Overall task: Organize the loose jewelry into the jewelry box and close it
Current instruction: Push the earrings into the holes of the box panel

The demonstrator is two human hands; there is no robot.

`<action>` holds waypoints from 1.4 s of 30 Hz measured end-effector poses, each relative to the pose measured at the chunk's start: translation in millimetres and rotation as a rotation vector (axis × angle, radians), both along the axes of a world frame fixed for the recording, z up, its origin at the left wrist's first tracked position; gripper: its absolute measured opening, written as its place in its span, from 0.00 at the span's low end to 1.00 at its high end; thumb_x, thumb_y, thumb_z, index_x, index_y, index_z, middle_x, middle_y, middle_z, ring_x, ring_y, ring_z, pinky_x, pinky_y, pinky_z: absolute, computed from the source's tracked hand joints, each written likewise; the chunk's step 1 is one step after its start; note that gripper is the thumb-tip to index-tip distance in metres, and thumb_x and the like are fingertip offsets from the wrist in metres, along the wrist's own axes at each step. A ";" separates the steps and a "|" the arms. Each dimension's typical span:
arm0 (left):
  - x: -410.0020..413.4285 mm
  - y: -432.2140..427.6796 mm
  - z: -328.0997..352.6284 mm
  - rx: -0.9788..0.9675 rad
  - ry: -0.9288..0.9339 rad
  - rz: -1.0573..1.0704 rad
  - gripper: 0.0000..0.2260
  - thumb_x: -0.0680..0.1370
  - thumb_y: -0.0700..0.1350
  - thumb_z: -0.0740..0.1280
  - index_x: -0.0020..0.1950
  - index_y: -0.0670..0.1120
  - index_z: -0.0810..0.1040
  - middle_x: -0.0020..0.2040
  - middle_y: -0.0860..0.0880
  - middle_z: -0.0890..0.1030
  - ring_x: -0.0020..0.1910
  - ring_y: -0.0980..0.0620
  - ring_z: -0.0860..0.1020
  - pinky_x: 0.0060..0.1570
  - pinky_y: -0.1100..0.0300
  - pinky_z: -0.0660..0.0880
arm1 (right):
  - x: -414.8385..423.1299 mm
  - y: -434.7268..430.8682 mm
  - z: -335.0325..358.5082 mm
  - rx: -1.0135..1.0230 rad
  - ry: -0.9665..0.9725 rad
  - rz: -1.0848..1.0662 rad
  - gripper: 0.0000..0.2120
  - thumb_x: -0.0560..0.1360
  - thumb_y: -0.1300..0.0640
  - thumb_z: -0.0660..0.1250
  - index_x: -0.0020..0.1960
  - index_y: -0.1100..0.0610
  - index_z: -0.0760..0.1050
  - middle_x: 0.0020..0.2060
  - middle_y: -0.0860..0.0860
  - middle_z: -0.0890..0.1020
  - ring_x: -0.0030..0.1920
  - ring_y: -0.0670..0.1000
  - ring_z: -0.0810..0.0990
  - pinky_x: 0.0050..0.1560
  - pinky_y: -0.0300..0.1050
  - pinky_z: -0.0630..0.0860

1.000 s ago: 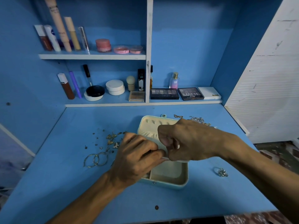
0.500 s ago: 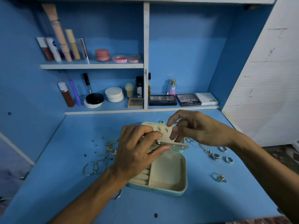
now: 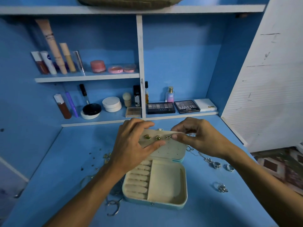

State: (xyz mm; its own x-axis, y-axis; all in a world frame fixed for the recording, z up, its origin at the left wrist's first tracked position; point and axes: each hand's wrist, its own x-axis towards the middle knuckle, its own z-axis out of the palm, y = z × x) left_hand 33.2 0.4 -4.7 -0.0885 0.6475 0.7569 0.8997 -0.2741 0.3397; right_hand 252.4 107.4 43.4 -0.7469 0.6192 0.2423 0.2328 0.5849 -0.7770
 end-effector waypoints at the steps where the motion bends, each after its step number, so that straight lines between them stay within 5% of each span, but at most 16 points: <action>1: -3.1 -1.1 -1.5 -0.025 -0.024 -0.008 0.26 0.74 0.67 0.69 0.60 0.46 0.82 0.53 0.52 0.79 0.53 0.52 0.77 0.53 0.49 0.75 | 0.0 1.0 -1.7 0.016 -0.003 -0.014 0.09 0.74 0.48 0.73 0.50 0.51 0.85 0.44 0.45 0.83 0.47 0.46 0.82 0.52 0.42 0.79; 8: -13.3 -6.1 -5.1 -0.129 -0.094 -0.042 0.18 0.77 0.53 0.67 0.65 0.48 0.79 0.57 0.54 0.78 0.58 0.53 0.76 0.58 0.48 0.75 | -7.1 -1.7 -3.3 0.159 -0.050 -0.074 0.15 0.70 0.40 0.74 0.53 0.45 0.83 0.46 0.42 0.81 0.49 0.46 0.80 0.52 0.47 0.78; 19: -23.4 -4.6 -7.4 -0.121 -0.138 -0.048 0.16 0.78 0.52 0.69 0.63 0.47 0.81 0.55 0.55 0.79 0.57 0.55 0.78 0.55 0.52 0.78 | -19.3 -4.0 -9.0 0.313 -0.034 -0.160 0.06 0.73 0.50 0.75 0.50 0.45 0.83 0.46 0.41 0.81 0.49 0.45 0.77 0.51 0.45 0.75; 28: -25.9 -7.1 -6.2 -0.144 -0.175 -0.060 0.17 0.78 0.55 0.67 0.64 0.49 0.81 0.55 0.57 0.79 0.56 0.57 0.78 0.53 0.54 0.78 | -20.6 -5.1 -2.9 0.321 -0.071 -0.137 0.10 0.75 0.39 0.69 0.50 0.43 0.82 0.45 0.42 0.82 0.49 0.44 0.78 0.49 0.41 0.74; 33: -25.8 -8.9 -7.4 -0.115 -0.161 -0.055 0.16 0.78 0.54 0.69 0.62 0.49 0.81 0.54 0.56 0.79 0.55 0.57 0.78 0.53 0.56 0.78 | -45.9 13.9 27.2 0.042 -0.141 -0.014 0.09 0.81 0.58 0.65 0.52 0.51 0.84 0.45 0.44 0.86 0.47 0.41 0.83 0.51 0.38 0.78; 37: -22.7 -14.6 -9.7 -0.065 -0.113 -0.050 0.15 0.78 0.54 0.69 0.61 0.48 0.81 0.53 0.56 0.79 0.53 0.56 0.78 0.52 0.57 0.77 | -72.9 32.6 43.3 -0.223 -0.332 0.164 0.07 0.79 0.61 0.69 0.53 0.55 0.85 0.42 0.46 0.86 0.42 0.41 0.81 0.44 0.35 0.75; 42: -20.8 -24.2 -14.0 0.043 -0.036 -0.025 0.13 0.79 0.52 0.70 0.59 0.46 0.81 0.52 0.53 0.80 0.50 0.52 0.80 0.49 0.52 0.79 | -86.6 28.1 42.5 -0.310 -0.516 0.353 0.08 0.77 0.63 0.69 0.52 0.54 0.84 0.44 0.49 0.85 0.41 0.44 0.80 0.43 0.36 0.75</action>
